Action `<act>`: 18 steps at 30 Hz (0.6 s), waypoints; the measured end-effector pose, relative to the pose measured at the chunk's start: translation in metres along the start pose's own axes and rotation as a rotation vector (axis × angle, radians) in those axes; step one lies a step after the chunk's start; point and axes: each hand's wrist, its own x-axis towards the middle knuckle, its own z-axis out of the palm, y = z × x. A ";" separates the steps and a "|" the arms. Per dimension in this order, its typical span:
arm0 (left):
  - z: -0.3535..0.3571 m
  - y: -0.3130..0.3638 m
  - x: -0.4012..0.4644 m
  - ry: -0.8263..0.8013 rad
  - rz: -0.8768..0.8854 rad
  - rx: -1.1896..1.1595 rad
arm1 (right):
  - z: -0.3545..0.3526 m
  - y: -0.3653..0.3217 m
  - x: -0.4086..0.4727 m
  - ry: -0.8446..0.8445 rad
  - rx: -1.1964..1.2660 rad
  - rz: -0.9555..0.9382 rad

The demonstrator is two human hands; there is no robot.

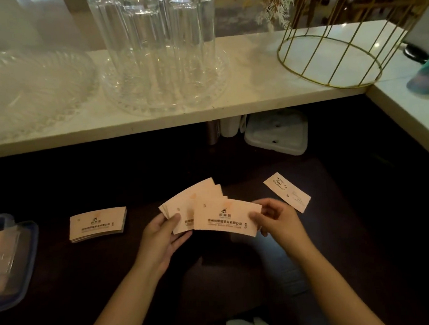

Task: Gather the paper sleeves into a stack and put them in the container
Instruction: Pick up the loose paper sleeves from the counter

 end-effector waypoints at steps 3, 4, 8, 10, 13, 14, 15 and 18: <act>0.010 -0.001 -0.005 -0.075 0.023 0.033 | 0.016 -0.005 0.008 0.039 -0.171 -0.025; 0.012 0.000 -0.006 -0.095 0.033 0.044 | 0.021 -0.005 0.010 0.056 -0.224 -0.045; 0.012 0.001 -0.009 -0.063 0.059 0.049 | 0.030 0.008 0.015 0.107 -0.348 -0.142; 0.008 0.002 -0.008 -0.026 0.044 0.008 | 0.013 0.019 0.024 0.207 -0.564 -0.260; -0.001 0.002 -0.007 0.027 0.021 -0.061 | -0.046 0.041 0.046 0.304 -0.967 -0.287; -0.004 0.002 -0.007 0.041 0.016 -0.080 | -0.069 0.049 0.052 0.283 -1.099 -0.208; -0.006 0.001 -0.007 0.056 0.010 -0.099 | -0.090 0.058 0.057 0.238 -1.209 -0.110; -0.010 -0.004 -0.006 0.092 -0.007 -0.138 | -0.128 0.078 0.066 0.071 -1.320 0.066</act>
